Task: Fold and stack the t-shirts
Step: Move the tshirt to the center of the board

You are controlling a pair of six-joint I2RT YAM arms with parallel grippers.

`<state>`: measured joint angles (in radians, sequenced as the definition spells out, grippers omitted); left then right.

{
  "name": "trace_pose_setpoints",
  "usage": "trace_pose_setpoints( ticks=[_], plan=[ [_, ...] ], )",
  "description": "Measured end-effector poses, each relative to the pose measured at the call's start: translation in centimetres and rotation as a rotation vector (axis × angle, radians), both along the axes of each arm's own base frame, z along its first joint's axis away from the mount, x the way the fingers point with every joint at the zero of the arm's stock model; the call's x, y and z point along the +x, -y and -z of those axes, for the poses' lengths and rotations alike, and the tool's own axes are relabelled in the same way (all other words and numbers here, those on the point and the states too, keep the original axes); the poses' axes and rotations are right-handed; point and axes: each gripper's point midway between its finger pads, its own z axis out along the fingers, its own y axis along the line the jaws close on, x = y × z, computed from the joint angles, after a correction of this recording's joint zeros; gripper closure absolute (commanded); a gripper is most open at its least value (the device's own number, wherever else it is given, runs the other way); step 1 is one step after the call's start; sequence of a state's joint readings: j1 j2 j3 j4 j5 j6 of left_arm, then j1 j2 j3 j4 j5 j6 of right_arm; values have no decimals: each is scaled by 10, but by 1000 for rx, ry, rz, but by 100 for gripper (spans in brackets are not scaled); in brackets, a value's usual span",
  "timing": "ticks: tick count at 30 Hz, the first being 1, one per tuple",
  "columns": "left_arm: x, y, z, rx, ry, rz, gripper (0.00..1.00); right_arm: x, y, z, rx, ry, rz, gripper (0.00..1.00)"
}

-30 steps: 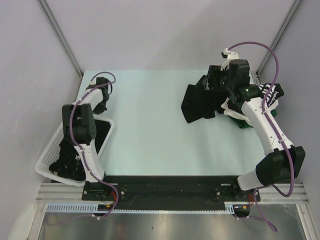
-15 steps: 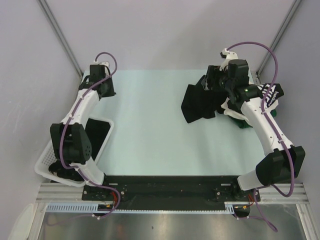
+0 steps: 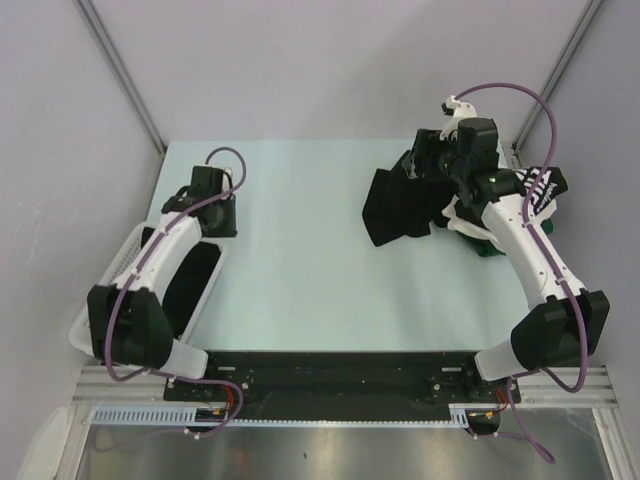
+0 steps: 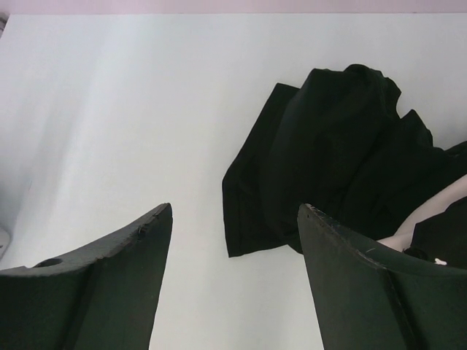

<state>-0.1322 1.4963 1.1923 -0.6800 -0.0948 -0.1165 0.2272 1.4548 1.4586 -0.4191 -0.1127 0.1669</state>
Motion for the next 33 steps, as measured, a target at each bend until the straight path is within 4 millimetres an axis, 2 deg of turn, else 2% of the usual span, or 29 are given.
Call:
trace_pose_setpoints(
  ticks=[2, 6, 8, 11, 17, 21, 25, 29, 33],
  plan=[
    [-15, -6, -9, 12, 17, -17, 63, 1, -1, 0, 8, -1, -3, 25],
    [-30, -14, -27, 34, 65, -38, 63, 2, -4, 2, 24, -8, -10, 25],
    [-36, -16, -29, 40, 63, -42, 63, 2, -6, 2, 32, -9, -14, 25],
    [-45, -17, -21, 47, 33, -43, 64, 2, -7, 2, 38, -12, -19, 25],
    [-68, -19, 8, 56, -62, -44, 66, 2, -9, 1, 53, -10, -23, 25],
    [-76, -16, 16, 57, -84, -31, 67, 3, -10, 0, 56, -6, -26, 25],
    [-82, -16, 21, 65, -96, -24, 74, 3, -10, -1, 58, -5, -29, 25],
    [-83, -15, 22, 73, -96, -18, 85, 2, -11, -1, 58, -6, -31, 25],
    [-81, -15, 23, 87, -97, -13, 90, 3, -10, -1, 58, -6, -31, 25]
  ],
)
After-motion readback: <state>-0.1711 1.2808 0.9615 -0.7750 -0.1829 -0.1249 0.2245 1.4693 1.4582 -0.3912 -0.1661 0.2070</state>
